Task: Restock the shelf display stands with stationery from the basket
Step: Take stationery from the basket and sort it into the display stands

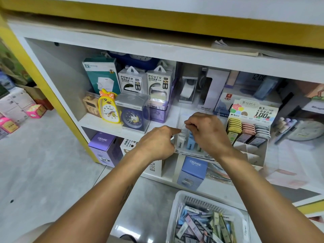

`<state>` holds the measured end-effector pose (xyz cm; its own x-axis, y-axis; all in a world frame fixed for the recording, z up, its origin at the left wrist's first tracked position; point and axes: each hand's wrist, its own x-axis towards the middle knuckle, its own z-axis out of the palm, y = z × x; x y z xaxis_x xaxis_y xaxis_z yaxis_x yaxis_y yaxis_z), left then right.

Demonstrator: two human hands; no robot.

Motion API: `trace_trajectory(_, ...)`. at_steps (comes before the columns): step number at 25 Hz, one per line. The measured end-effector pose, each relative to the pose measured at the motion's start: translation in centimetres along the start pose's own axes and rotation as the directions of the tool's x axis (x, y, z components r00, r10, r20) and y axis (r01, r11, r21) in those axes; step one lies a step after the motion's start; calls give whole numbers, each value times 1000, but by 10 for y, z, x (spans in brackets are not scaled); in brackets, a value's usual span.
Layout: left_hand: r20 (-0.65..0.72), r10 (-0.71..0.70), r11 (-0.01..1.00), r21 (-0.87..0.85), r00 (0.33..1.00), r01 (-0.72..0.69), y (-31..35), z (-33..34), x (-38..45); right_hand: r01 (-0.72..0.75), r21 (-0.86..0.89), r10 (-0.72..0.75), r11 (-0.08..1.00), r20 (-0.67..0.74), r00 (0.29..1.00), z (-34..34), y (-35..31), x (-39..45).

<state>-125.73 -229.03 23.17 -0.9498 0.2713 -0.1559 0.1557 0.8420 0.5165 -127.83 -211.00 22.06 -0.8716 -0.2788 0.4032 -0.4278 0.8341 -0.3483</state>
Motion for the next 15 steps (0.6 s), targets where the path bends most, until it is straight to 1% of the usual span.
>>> trace_trajectory(6, 7, -1, 1000, -13, 1000, 1, 0, 0, -1, 50, 27, -50, 998, 7, 999, 2, -7, 0)
trace_trajectory(9, 20, -11, 1000, -21, 1000, 12, 0, 1, -1, 29, 48, -27, 998, -47, 999, 1, -4, -1)
trace_trajectory(12, 31, -15, 1000, -19, 999, 15, 0, 0, -1, -11, 59, 13, 998, -23, 1000, 3, -2, -1)
trace_trajectory(15, 34, -15, 1000, -25, 999, 16, 1, -1, -1, 14, 52, -14, 999, -11, 1000, 4, -2, 0)
